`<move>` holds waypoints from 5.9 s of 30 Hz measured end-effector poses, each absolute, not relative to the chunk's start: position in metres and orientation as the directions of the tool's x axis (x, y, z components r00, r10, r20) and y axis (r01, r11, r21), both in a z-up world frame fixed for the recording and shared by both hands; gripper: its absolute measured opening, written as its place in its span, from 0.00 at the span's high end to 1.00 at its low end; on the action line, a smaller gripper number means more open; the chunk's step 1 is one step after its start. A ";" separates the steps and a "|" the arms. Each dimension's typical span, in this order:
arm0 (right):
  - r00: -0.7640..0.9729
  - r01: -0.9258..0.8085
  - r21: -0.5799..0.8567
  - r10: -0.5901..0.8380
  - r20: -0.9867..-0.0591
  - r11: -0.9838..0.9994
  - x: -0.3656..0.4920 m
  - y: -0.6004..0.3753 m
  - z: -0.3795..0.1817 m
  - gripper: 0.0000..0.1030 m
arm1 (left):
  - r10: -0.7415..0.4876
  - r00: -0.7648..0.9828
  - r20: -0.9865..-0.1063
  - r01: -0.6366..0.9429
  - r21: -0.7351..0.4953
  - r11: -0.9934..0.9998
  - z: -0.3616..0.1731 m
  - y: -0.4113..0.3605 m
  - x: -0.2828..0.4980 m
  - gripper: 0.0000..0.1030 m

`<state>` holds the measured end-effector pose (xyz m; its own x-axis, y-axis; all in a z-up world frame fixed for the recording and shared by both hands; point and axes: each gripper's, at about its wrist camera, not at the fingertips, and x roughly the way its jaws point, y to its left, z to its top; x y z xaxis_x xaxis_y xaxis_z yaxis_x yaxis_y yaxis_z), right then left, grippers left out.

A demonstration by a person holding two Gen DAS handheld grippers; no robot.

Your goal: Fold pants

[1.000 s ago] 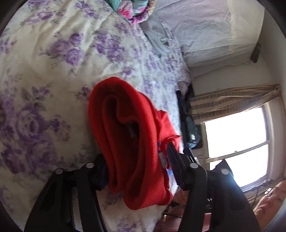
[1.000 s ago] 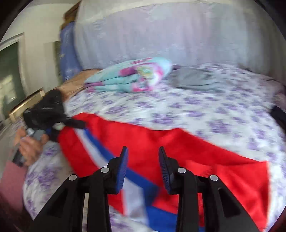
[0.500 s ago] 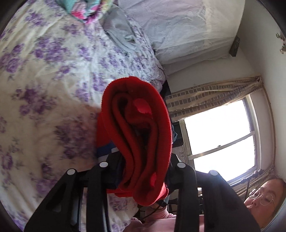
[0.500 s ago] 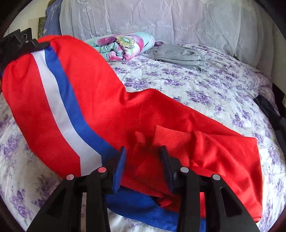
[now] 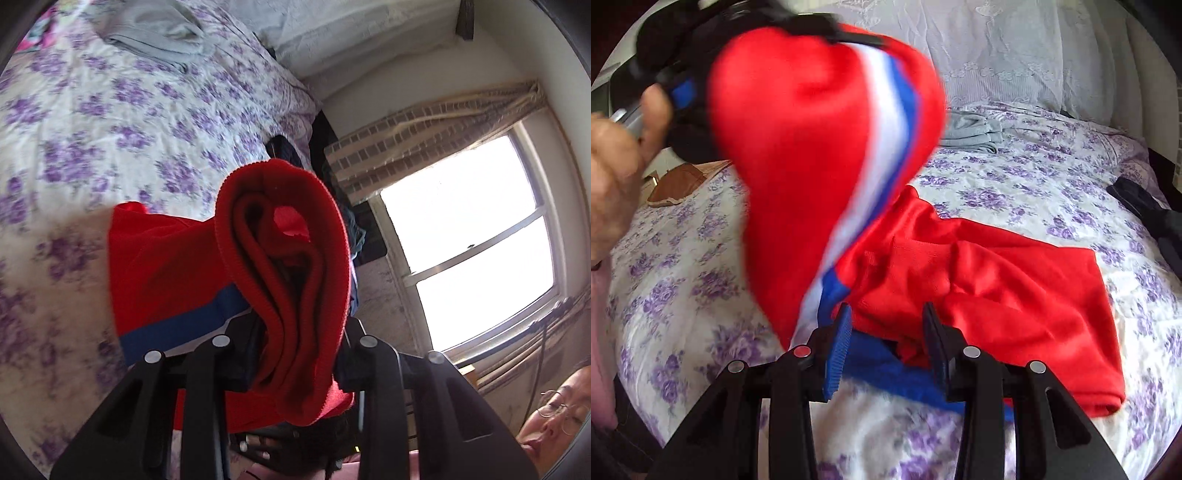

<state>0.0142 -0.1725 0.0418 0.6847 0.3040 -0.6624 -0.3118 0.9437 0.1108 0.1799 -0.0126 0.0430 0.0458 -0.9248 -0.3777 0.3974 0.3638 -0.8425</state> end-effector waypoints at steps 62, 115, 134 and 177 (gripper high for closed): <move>0.745 0.020 0.197 0.117 -0.657 0.980 0.015 -0.333 0.082 0.65 | -0.581 0.361 -0.729 0.539 -0.346 0.768 -0.033 -0.053 0.109 0.19; 0.644 -0.077 0.503 0.429 -0.634 0.861 0.047 -0.381 0.061 0.21 | -0.619 0.280 -0.734 0.410 -0.491 0.768 -0.046 -0.044 0.147 0.15; 0.407 -0.103 0.663 0.640 -0.652 0.741 0.099 -0.353 -0.003 0.42 | -0.628 0.231 -0.743 0.424 -0.504 0.752 -0.056 -0.073 0.155 0.21; 0.551 -0.276 0.453 0.526 -0.648 0.848 0.276 -0.266 0.057 0.33 | -0.271 0.648 -0.712 0.166 -0.216 0.962 0.013 0.039 0.303 0.12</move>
